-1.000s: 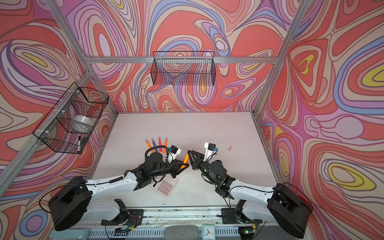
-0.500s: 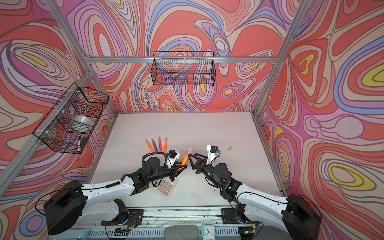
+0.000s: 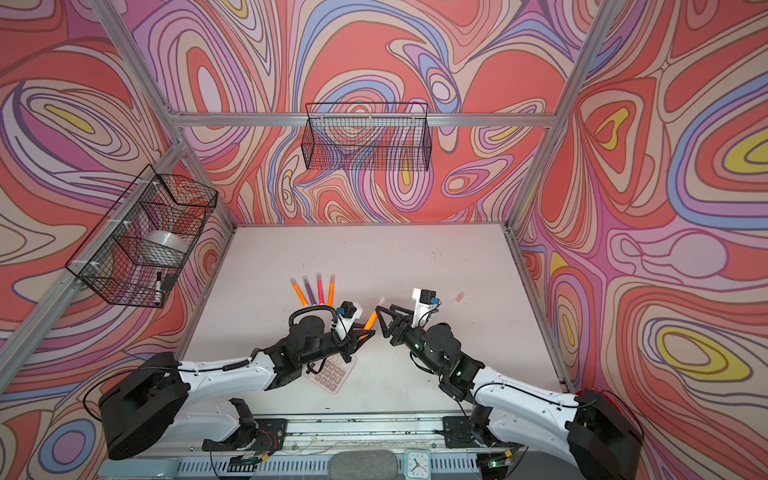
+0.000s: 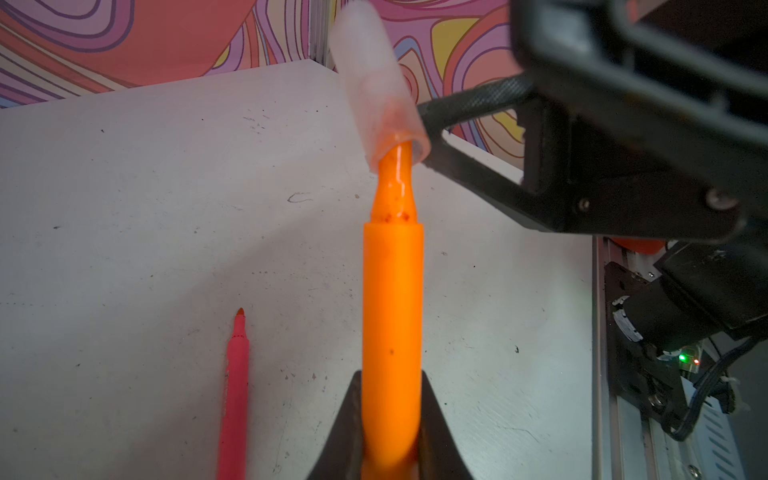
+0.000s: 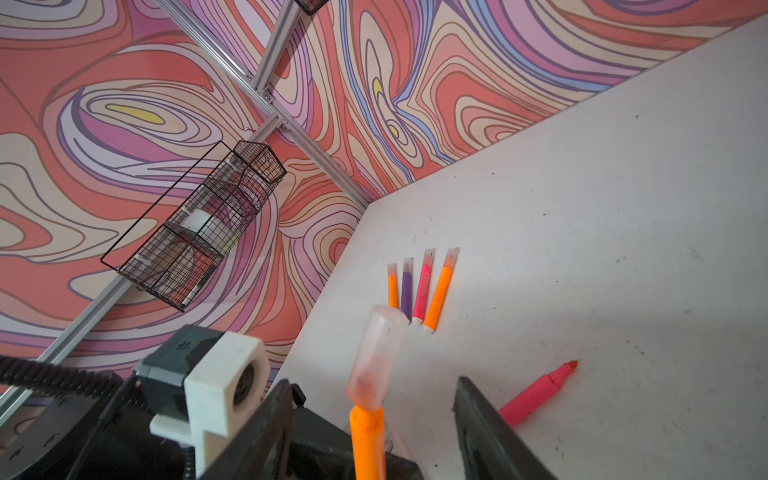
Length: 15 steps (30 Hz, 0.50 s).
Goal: Insert the pens into the pen caps
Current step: 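Open the right gripper and press the cap down onto the orange marker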
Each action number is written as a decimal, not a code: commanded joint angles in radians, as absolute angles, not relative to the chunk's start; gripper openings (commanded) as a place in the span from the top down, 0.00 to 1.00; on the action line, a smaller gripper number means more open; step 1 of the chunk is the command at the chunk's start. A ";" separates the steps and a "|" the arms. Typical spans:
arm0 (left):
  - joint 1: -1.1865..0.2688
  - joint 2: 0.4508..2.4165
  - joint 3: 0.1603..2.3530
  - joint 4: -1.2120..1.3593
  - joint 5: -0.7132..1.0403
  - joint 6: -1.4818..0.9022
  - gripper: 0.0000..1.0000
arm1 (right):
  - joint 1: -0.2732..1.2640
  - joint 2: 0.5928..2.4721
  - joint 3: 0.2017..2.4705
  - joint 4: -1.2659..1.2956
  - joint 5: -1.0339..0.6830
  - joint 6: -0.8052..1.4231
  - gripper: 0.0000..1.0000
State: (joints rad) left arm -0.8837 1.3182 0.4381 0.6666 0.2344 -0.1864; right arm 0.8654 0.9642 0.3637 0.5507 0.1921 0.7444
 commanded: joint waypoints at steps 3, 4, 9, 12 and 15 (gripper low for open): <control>-0.920 1.315 0.428 0.709 0.217 -0.133 1.00 | 0.862 0.977 0.461 0.457 0.247 0.735 0.39; -0.926 1.315 0.426 0.709 0.210 -0.128 1.00 | 0.861 0.985 0.477 0.448 0.245 0.737 0.40; -0.934 1.309 0.419 0.710 0.205 -0.126 1.00 | 0.854 1.020 0.510 0.437 0.226 0.756 0.45; -0.938 1.299 0.416 0.707 0.203 -0.127 1.00 | 0.850 1.028 0.516 0.426 0.226 0.767 0.46; -0.940 1.292 0.408 0.715 0.201 -0.127 1.00 | 0.845 1.025 0.506 0.435 0.224 0.777 0.46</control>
State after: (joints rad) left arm -0.9325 1.3148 0.4240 0.6731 0.2100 -0.1490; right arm 0.8516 1.0256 0.4973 0.4469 0.2203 0.7643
